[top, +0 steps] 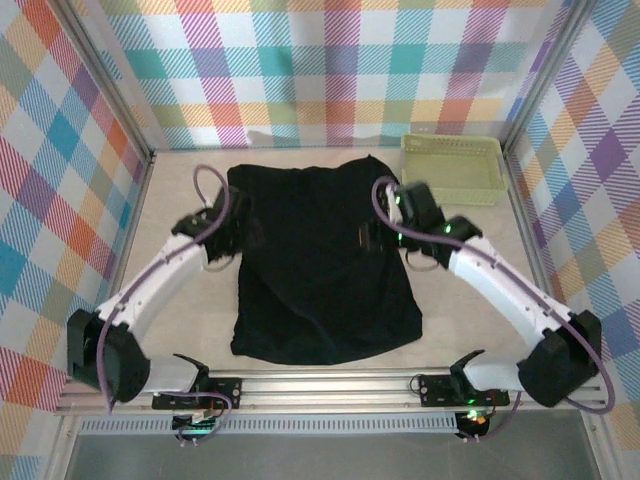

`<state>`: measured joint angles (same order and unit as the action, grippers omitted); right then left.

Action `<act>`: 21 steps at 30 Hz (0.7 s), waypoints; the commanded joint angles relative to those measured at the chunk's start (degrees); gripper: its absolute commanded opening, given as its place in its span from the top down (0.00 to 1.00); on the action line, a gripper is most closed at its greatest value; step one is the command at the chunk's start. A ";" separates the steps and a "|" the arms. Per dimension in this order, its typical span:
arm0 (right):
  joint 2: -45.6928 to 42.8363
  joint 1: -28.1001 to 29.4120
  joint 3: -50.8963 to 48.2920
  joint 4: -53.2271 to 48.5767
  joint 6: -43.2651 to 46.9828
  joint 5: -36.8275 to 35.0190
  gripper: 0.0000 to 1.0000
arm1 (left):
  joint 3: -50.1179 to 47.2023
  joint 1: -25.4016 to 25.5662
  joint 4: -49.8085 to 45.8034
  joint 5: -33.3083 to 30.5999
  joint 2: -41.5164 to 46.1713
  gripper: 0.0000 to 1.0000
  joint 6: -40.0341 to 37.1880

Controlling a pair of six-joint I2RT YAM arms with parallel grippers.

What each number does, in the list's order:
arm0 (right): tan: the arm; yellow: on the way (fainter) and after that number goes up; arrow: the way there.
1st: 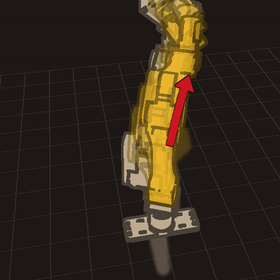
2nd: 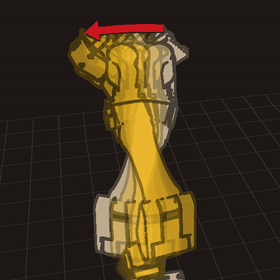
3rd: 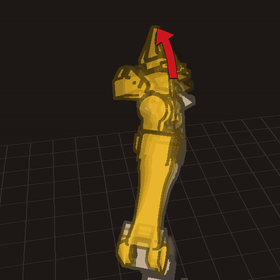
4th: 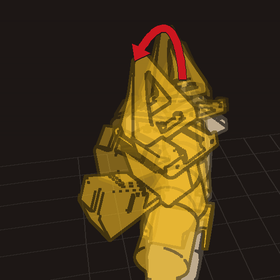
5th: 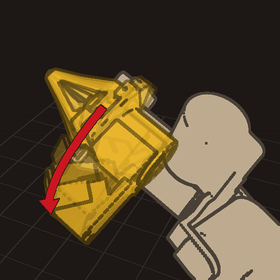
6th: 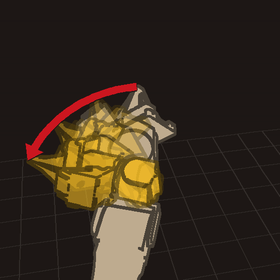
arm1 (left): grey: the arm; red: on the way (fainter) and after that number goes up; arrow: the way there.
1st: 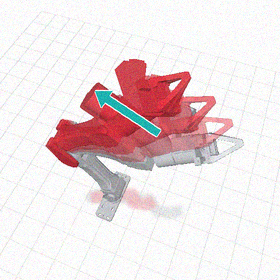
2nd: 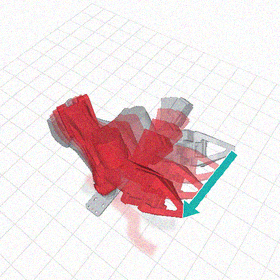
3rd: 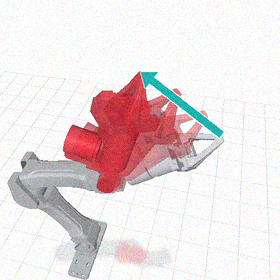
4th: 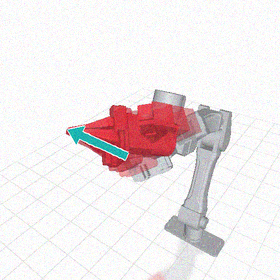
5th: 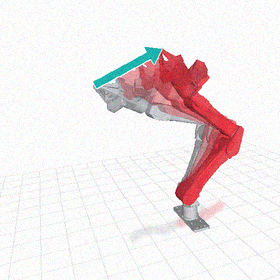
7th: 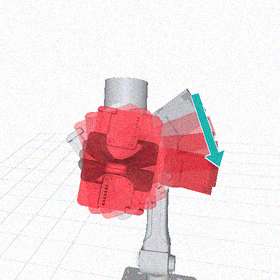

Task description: Fold the inside-out t-shirt

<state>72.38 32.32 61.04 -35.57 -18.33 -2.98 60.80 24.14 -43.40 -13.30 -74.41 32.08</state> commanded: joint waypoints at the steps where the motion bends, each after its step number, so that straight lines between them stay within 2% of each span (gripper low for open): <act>1: -5.96 4.50 -8.78 -3.86 -8.16 0.68 0.26 | -6.41 2.67 -1.18 -0.61 6.78 0.19 3.33; 6: -11.77 13.09 -20.25 -4.12 -16.96 0.99 0.28 | -15.75 9.93 0.15 -0.18 12.66 0.20 6.66; 10: -12.84 19.94 -23.50 -2.94 -22.39 -0.51 0.29 | -21.05 12.63 2.70 -0.52 13.15 0.19 8.97; 15: -8.33 27.09 -22.86 -0.02 -24.48 -1.45 0.32 | -24.26 13.29 4.93 -0.37 13.39 0.20 10.55; 21: 1.72 35.01 -17.66 2.89 -24.26 -2.84 0.34 | -26.02 13.39 5.51 -1.57 15.33 0.20 10.80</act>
<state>71.33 64.77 40.14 -35.57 -41.32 -4.51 36.07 36.88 -39.00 -13.19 -60.62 41.60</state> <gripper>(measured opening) 0.660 0.804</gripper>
